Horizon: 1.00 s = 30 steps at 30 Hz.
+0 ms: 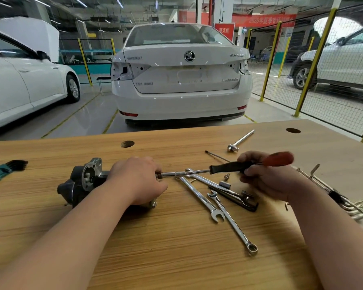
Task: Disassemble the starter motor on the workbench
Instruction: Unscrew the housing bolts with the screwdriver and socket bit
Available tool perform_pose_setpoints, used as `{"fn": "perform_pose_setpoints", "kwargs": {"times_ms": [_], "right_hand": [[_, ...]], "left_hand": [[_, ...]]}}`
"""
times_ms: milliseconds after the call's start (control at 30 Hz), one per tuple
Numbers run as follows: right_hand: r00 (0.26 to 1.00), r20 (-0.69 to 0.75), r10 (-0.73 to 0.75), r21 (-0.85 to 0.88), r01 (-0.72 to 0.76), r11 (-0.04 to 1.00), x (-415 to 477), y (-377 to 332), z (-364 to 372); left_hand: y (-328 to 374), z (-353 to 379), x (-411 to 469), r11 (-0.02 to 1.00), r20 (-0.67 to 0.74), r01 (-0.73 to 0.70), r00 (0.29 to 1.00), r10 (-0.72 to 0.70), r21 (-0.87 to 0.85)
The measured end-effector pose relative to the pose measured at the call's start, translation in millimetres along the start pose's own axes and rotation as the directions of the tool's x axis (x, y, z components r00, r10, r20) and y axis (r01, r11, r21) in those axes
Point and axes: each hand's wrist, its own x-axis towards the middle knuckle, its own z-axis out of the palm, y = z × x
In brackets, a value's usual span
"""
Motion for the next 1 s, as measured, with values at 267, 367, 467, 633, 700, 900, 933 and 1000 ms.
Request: {"fn": "perform_pose_setpoints", "kwargs": {"times_ms": [267,367,467,633,700,900,933,1000], "right_hand": [[0.994,-0.075,0.081,0.005,-0.081,0.997,4,2,6],[0.992,-0.078,0.099,0.105,-0.09,0.99,5,-2,7],[0.988,-0.012,0.153,0.176,-0.148,0.973,2,-6,3],[0.979,-0.052,0.195,0.053,-0.192,0.98,2,-10,-1],[0.977,-0.124,0.175,-0.107,-0.189,0.976,4,-10,3],[0.959,-0.22,0.177,-0.262,-0.233,0.936,7,-4,10],[0.961,-0.214,0.177,-0.272,-0.233,0.934,7,-4,10],[0.969,-0.17,0.178,-0.215,-0.213,0.953,6,-3,8]], "left_hand": [[9,3,-2,0.981,-0.109,0.182,0.976,-0.188,-0.063],[9,4,-3,0.979,-0.124,0.189,0.972,-0.198,-0.075],[9,3,-2,0.976,-0.108,0.201,0.972,-0.21,-0.084],[9,4,-3,0.973,-0.11,0.211,0.969,-0.221,-0.097],[9,5,-3,0.972,-0.115,0.208,0.969,-0.22,-0.107],[8,7,-4,0.973,-0.134,0.195,0.968,-0.211,-0.12],[8,7,-4,0.974,-0.138,0.192,0.968,-0.209,-0.123],[8,7,-5,0.975,-0.135,0.183,0.971,-0.2,-0.125]]}}
